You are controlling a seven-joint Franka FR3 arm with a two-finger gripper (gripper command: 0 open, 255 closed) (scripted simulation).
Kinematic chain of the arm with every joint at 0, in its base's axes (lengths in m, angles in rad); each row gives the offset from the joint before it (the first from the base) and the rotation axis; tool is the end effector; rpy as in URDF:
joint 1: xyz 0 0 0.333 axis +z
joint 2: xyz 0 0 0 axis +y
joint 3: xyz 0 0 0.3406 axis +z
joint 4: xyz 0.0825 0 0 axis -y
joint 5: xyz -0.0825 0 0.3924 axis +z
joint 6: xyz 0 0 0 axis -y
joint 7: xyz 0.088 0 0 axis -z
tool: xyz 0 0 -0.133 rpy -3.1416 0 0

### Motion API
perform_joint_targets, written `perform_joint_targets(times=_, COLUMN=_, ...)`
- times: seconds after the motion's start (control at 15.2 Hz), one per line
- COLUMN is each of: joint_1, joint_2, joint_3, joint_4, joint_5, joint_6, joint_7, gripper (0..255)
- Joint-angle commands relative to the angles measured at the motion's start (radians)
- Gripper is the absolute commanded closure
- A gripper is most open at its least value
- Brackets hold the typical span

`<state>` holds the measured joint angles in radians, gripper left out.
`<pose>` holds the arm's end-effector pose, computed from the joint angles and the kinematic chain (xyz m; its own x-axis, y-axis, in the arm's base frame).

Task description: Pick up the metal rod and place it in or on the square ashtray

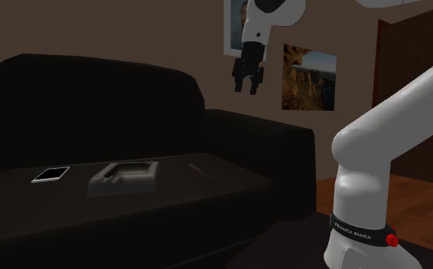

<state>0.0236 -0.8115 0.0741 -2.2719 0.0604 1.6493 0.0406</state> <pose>0.2998 0.0465 0.6374 0.9818 0.0380 0.1859 0.0413 -0.9990 -0.0139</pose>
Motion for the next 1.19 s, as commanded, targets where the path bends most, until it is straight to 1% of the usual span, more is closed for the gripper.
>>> perform_joint_targets(times=0.0, joint_1=0.0, joint_2=0.0, joint_3=0.0, joint_4=0.0, joint_5=0.0, joint_6=0.0, joint_7=0.0, gripper=0)
perform_joint_targets(times=0.33, joint_1=-0.013, joint_2=0.009, joint_3=0.076, joint_4=-0.148, joint_5=0.03, joint_6=0.18, joint_7=0.113, gripper=0)
perform_joint_targets(times=0.59, joint_1=-0.024, joint_2=0.053, joint_3=0.144, joint_4=-0.238, joint_5=0.053, joint_6=0.331, joint_7=0.207, gripper=0)
perform_joint_targets(times=0.86, joint_1=-0.041, joint_2=0.131, joint_3=0.218, joint_4=-0.302, joint_5=0.067, joint_6=0.489, joint_7=0.307, gripper=0)
perform_joint_targets(times=1.12, joint_1=-0.074, joint_2=0.243, joint_3=0.301, joint_4=-0.337, joint_5=0.062, joint_6=0.652, joint_7=0.418, gripper=0)
